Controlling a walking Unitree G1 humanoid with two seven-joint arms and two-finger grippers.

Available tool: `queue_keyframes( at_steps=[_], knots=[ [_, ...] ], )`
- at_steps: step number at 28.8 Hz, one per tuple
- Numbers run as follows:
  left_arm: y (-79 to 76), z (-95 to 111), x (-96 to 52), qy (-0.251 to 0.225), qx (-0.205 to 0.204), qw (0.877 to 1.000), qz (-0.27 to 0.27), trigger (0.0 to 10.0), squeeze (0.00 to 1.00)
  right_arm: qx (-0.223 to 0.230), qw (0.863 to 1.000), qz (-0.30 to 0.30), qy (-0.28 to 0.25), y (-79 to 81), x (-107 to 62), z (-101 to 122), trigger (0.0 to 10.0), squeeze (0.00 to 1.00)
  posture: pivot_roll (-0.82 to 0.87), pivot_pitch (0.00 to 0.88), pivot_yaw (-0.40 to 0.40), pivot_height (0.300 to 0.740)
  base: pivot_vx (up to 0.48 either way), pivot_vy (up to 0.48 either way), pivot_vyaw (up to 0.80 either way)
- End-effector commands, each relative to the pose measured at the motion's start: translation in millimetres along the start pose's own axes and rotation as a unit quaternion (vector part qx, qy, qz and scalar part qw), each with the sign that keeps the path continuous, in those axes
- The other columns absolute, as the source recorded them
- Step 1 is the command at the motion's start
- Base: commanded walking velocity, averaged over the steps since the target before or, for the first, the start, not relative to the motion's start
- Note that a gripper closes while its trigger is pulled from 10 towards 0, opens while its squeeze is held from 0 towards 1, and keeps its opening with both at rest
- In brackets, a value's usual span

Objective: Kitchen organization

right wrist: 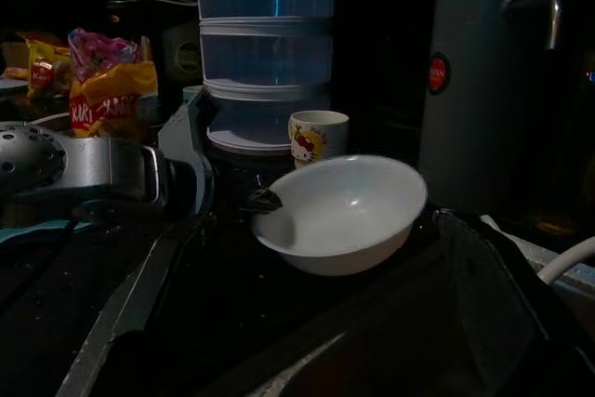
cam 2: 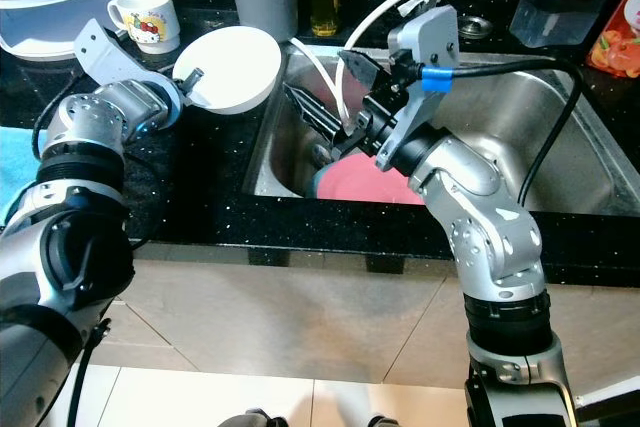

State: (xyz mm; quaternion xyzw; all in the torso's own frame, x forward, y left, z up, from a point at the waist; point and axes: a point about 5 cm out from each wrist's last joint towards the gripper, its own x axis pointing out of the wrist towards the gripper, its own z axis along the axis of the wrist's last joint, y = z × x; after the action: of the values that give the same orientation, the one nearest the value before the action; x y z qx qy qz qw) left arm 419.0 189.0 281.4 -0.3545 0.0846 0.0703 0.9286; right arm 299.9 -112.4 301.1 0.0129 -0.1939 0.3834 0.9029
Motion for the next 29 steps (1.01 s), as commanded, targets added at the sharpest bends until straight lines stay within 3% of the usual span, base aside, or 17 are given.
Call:
queue_keyframes(
  at_steps=[1,6,8,10,12,14,15,18,20,26,29],
  knots=[
    [-13.8,14,-4.6,-0.042,0.027,0.998,-0.034,10.0,0.0,-0.009,1.0,0.009,-0.012,6.0,0.7,7,10.0,0.0,0.12,0.082,0.025,0.74,0.0,0.0,0.0],
    [-36.6,18,-12.6,-0.096,0.124,0.982,-0.109,10.0,0.0,-0.002,0.998,-0.051,-0.036,-6.4,2.9,12,10.0,0.0,0.11,0.09,0.025,0.74,0.0,0.0,0.0],
    [-38.2,18,-13.1,-0.097,0.129,0.98,-0.115,10.0,0.0,0.001,0.997,-0.059,-0.039,-8.1,3.3,13,10.0,0.0,0.11,0.09,0.025,0.74,0.0,0.0,0.0],
    [-46.1,13,-16.2,-0.109,0.17,0.969,-0.141,10.0,0.0,0.026,0.993,-0.096,-0.057,-15.2,4.9,14,10.0,0.0,0.11,0.095,0.025,0.74,0.0,0.0,0.0],
    [-46.1,13,-16.2,-0.109,0.17,0.969,-0.141,10.0,0.0,0.026,0.993,-0.096,-0.057,-15.2,4.9,14,10.0,0.0,0.11,0.095,0.025,0.74,0.0,0.0,0.0],
    [-58.5,4,-22.7,-0.128,0.236,0.945,-0.187,10.0,0.0,0.068,0.986,-0.139,-0.069,-23.9,5.4,12,10.0,0.0,0.11,0.099,0.026,0.74,0.0,0.0,0.0],
    [-58.5,4,-22.7,-0.128,0.236,0.945,-0.187,10.0,0.0,0.068,0.986,-0.139,-0.069,-23.9,5.4,12,10.0,0.0,0.11,0.099,0.026,0.74,0.0,0.0,0.0],
    [-75.4,-9,-36.5,-0.152,0.307,0.902,-0.262,10.0,0.0,0.099,0.976,-0.183,-0.058,-32.8,5.4,5,10.0,0.0,0.11,0.101,0.025,0.74,0.0,0.0,0.0],
    [-80.1,-15,-41.1,-0.156,0.322,0.888,-0.289,10.0,0.0,0.102,0.974,-0.197,-0.049,-34.8,5.7,1,10.0,0.0,0.11,0.103,0.027,0.74,0.0,0.0,0.0],
    [-85.8,-23,-47.8,-0.162,0.323,0.874,-0.326,10.0,0.0,0.097,0.972,-0.214,-0.029,-35.7,6.5,-7,10.0,0.0,0.11,0.1,0.028,0.74,0.0,0.0,0.0],
    [-87.1,-27,-51.7,-0.167,0.326,0.865,-0.344,10.0,0.0,0.045,0.971,-0.235,0.0,-37.9,5.7,-13,10.0,0.0,0.11,0.098,0.029,0.74,0.0,0.0,0.0]
  ],
)
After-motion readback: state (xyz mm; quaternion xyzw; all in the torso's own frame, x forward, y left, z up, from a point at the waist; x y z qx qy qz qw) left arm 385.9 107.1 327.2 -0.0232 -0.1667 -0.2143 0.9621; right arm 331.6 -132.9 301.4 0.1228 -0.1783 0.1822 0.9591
